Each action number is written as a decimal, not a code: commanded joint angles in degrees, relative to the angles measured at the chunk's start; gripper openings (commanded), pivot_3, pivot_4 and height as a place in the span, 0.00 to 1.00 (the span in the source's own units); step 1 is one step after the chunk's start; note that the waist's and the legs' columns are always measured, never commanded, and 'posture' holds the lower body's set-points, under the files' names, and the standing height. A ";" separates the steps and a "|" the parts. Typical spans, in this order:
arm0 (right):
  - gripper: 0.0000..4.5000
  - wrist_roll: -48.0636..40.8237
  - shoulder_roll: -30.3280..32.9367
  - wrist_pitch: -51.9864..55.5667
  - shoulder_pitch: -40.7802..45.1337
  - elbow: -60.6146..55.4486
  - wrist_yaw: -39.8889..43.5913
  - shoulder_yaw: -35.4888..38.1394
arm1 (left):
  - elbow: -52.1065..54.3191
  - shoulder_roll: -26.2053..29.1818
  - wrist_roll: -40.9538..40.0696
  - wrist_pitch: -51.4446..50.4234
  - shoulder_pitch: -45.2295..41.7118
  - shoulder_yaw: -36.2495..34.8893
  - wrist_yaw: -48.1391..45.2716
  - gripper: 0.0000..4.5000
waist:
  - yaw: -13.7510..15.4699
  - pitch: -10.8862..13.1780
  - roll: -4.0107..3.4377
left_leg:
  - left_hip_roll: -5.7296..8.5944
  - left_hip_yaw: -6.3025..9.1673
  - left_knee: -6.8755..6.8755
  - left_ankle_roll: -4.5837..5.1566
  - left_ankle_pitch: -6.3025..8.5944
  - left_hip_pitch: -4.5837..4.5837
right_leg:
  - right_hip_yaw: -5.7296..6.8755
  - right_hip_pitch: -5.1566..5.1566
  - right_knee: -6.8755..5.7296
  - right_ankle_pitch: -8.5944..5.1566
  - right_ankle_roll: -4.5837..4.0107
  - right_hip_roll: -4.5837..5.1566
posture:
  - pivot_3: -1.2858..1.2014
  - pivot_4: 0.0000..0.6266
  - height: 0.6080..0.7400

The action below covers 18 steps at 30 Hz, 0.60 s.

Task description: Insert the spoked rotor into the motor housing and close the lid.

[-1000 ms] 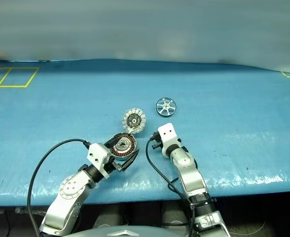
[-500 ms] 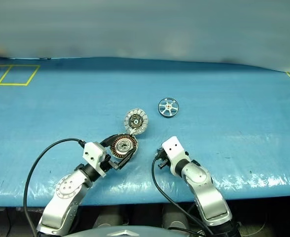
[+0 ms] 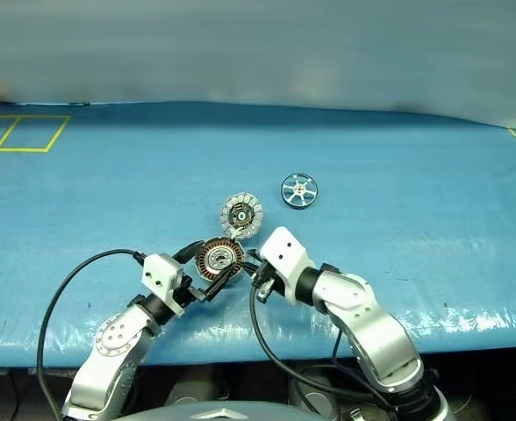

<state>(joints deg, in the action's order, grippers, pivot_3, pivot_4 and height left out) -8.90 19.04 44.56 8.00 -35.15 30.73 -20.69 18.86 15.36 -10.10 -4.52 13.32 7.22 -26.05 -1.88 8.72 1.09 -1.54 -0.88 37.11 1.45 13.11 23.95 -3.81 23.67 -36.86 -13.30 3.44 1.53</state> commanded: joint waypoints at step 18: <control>0.15 5.03 -10.24 -8.87 7.45 17.39 -4.08 -7.22 | 2.06 0.62 0.16 5.91 9.48 -0.55 0.41 1.00 | -0.20 0.00 0.01 | 0.00 -0.05 0.02 0.01 0.02 -0.09 | -0.02 0.10 0.00 0.07 -0.11 0.06 | 0.52 0.24 1.00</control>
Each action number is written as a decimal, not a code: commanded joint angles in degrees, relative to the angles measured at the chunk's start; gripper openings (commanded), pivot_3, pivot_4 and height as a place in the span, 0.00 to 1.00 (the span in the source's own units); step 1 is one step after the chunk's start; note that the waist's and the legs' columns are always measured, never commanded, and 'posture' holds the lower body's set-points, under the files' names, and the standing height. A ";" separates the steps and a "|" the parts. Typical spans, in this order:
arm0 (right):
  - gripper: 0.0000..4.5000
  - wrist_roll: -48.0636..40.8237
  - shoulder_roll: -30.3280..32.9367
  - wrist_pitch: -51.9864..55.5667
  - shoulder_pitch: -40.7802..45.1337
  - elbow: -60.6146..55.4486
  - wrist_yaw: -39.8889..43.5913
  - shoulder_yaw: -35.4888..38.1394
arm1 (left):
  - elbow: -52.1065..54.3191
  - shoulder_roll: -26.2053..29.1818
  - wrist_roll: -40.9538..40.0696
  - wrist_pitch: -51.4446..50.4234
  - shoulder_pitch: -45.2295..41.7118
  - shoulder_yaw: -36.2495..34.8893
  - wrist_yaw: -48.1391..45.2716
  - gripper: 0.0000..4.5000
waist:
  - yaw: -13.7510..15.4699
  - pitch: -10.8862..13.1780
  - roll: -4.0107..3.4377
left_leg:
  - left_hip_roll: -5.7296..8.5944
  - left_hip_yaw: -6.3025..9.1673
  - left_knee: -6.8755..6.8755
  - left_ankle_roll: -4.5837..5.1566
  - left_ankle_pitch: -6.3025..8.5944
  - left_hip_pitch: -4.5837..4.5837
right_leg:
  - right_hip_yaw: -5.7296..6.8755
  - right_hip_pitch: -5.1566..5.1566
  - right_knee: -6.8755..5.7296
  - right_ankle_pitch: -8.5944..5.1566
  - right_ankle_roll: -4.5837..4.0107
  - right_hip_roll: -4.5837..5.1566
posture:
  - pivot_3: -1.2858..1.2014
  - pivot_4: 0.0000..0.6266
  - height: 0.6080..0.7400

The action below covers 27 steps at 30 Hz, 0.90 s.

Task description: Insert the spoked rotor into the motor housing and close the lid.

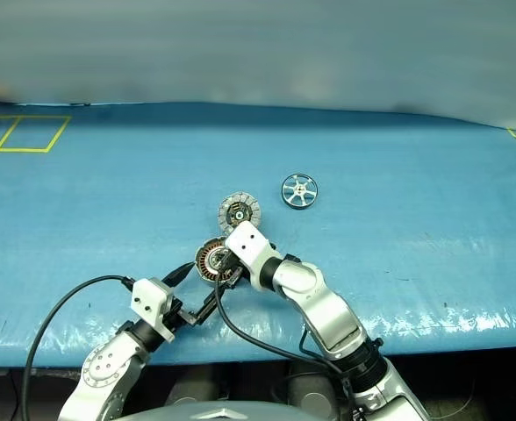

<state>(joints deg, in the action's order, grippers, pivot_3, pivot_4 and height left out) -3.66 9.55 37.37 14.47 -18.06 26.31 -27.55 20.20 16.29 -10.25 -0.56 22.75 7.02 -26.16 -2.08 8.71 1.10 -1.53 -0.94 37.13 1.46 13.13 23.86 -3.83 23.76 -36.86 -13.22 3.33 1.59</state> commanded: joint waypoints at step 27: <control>0.23 0.48 -2.69 -3.65 0.57 7.96 2.36 -1.78 | -0.74 -0.58 0.38 4.56 0.51 -0.08 0.42 1.00 | -0.14 -0.02 -0.01 | -0.05 -0.07 -0.01 0.00 0.00 -0.05 | -0.04 -0.10 -0.07 0.11 -0.16 -0.09 | 0.52 0.24 1.00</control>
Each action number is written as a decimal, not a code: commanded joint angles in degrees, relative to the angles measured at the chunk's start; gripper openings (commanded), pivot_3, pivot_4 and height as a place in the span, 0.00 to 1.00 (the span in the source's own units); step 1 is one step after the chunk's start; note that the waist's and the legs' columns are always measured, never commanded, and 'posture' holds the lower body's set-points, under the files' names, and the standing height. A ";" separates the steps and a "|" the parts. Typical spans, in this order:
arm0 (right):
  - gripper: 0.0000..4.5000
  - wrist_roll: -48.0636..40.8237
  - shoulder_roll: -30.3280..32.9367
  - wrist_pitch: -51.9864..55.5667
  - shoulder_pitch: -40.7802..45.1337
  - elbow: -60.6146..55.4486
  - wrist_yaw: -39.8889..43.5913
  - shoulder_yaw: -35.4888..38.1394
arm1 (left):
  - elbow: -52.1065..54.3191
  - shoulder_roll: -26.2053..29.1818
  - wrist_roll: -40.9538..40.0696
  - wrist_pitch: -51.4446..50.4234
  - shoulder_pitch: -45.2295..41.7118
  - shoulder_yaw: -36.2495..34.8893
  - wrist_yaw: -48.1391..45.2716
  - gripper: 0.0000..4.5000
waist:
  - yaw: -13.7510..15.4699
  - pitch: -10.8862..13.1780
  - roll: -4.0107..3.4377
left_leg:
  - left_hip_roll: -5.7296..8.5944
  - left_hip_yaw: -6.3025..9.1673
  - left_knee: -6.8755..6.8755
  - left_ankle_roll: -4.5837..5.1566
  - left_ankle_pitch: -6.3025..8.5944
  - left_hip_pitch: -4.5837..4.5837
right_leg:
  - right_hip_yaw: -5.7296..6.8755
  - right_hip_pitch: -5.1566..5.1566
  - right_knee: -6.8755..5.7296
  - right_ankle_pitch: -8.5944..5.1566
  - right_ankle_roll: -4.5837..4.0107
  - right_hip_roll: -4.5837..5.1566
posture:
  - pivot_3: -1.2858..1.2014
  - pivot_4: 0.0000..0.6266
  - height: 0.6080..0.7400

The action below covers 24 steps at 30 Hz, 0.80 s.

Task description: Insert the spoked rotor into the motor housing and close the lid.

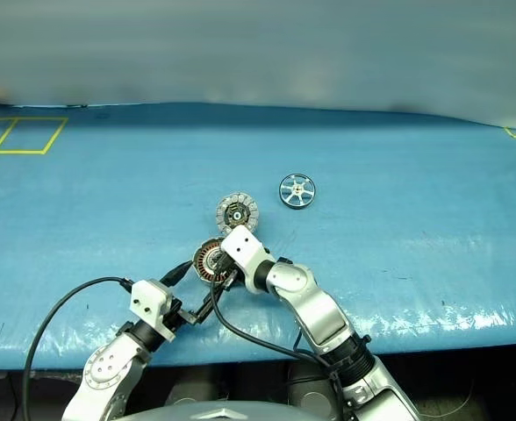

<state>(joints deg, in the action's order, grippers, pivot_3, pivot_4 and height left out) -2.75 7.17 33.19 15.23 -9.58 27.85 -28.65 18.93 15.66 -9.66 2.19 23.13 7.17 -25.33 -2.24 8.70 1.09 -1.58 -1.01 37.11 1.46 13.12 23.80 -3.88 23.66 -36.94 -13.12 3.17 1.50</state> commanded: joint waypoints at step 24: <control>0.01 -1.99 -1.47 14.42 2.04 -12.95 -5.91 0.10 | -2.00 0.14 2.37 8.23 0.67 0.23 0.19 1.00 | 0.04 0.00 0.01 | 0.01 0.00 0.04 0.00 0.00 0.04 | 0.00 0.07 -0.02 0.01 0.01 0.02 | 0.52 0.24 1.00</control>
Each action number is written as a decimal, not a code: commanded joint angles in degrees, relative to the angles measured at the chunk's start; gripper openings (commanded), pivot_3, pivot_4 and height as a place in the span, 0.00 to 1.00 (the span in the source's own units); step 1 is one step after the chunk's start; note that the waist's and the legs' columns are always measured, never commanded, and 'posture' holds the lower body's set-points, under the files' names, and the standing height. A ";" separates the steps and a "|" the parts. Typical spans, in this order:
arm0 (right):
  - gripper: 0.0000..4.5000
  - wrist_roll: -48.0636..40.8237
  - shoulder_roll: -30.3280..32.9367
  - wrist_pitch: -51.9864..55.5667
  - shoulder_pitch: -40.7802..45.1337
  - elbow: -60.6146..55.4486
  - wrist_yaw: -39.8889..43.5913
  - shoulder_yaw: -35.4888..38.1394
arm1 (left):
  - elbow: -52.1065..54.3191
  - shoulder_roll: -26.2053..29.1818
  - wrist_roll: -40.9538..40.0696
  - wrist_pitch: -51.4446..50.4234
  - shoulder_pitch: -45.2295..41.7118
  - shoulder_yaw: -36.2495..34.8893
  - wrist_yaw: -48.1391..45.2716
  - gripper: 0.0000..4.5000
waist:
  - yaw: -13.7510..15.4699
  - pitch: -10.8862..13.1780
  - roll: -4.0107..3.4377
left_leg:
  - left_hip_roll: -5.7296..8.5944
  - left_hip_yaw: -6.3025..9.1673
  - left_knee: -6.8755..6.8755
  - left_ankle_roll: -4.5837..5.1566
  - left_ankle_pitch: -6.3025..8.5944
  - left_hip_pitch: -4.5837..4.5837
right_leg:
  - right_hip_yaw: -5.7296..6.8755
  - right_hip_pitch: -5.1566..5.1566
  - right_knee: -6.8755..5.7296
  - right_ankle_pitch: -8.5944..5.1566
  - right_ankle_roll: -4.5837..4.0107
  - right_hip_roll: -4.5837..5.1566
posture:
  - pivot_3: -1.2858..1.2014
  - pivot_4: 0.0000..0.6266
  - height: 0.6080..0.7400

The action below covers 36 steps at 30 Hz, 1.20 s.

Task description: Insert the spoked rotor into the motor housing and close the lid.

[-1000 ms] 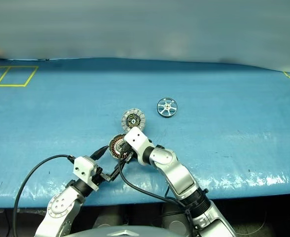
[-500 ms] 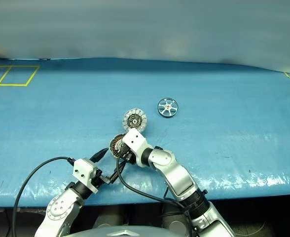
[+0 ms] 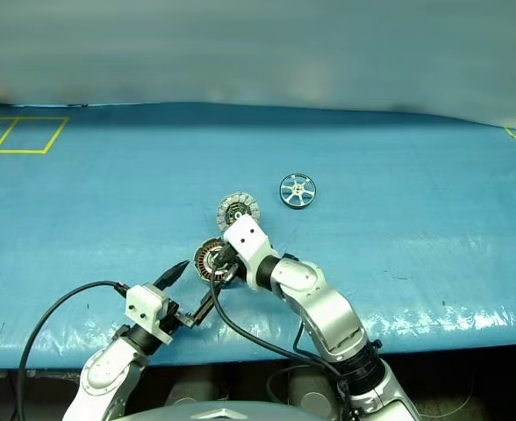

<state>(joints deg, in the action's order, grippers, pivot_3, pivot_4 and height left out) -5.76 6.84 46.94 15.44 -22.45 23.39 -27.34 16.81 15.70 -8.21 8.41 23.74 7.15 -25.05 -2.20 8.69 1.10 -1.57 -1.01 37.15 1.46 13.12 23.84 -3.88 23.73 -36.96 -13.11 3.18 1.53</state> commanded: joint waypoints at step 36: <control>0.01 2.36 1.63 3.12 4.91 4.36 1.83 -3.98 | 0.84 -0.87 0.47 2.08 2.93 0.62 0.31 1.00 | -0.39 -0.01 0.00 | -0.01 -0.01 -0.02 0.00 0.00 -0.03 | 0.00 -0.05 0.00 0.00 0.00 -0.01 | 0.52 0.24 1.00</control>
<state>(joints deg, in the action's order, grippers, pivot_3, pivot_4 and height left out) -2.58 8.90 50.52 20.54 -16.56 24.28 -30.25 15.94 15.23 -7.73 9.48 26.47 7.33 -24.99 -2.59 8.69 1.10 -1.58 -1.02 37.13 1.46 13.12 23.82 -3.87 23.69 -36.96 -13.11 3.18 1.51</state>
